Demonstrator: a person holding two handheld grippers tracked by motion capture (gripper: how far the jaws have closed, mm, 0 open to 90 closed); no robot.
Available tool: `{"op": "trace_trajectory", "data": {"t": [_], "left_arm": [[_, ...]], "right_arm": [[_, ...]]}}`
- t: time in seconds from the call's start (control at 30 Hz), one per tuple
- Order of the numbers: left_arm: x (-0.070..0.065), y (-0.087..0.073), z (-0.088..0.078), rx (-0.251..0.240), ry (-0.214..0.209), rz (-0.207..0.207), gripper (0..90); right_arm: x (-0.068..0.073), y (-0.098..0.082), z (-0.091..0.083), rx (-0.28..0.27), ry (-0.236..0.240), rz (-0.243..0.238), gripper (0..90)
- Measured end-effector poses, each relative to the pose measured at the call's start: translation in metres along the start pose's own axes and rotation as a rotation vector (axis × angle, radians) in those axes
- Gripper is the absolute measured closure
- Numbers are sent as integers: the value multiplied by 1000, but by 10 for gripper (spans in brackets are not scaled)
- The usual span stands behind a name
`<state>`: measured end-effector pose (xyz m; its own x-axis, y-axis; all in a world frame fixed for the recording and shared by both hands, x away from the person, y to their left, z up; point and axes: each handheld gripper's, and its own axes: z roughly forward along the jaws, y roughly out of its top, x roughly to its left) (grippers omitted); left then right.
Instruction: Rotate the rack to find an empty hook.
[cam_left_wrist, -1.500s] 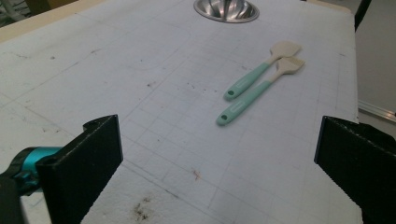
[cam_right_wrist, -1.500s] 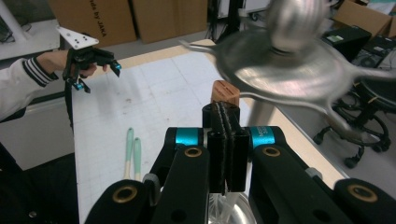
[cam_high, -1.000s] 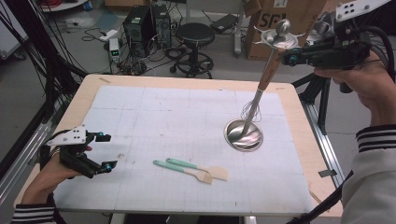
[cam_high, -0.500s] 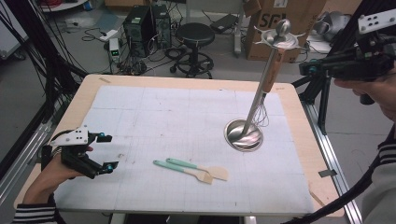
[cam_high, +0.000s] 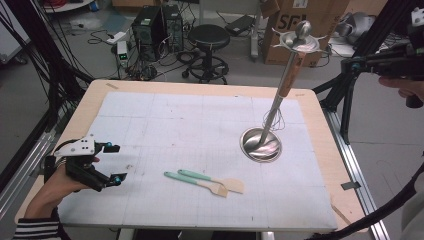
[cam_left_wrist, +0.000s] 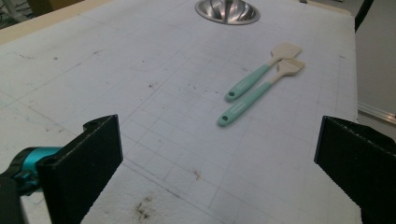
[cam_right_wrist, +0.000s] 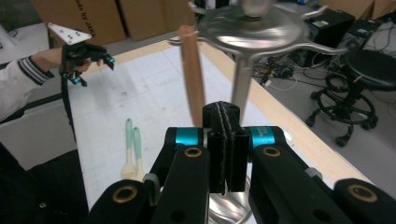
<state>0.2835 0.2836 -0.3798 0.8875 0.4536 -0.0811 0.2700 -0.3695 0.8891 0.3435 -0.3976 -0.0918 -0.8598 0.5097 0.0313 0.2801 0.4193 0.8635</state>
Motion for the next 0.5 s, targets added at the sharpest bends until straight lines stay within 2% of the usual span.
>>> {"op": "trace_trajectory", "data": {"t": [0.17,0.4,0.5], "left_arm": [[-1,0,0,3,4,0,17],[0,0,1,8,3,1,17],[0,0,1,7,5,1,17]], "right_arm": [[-11,0,1,-4,-4,6,890],[-20,9,12,-13,-13,13,890],[-20,14,17,-17,1,-6,890]]}}
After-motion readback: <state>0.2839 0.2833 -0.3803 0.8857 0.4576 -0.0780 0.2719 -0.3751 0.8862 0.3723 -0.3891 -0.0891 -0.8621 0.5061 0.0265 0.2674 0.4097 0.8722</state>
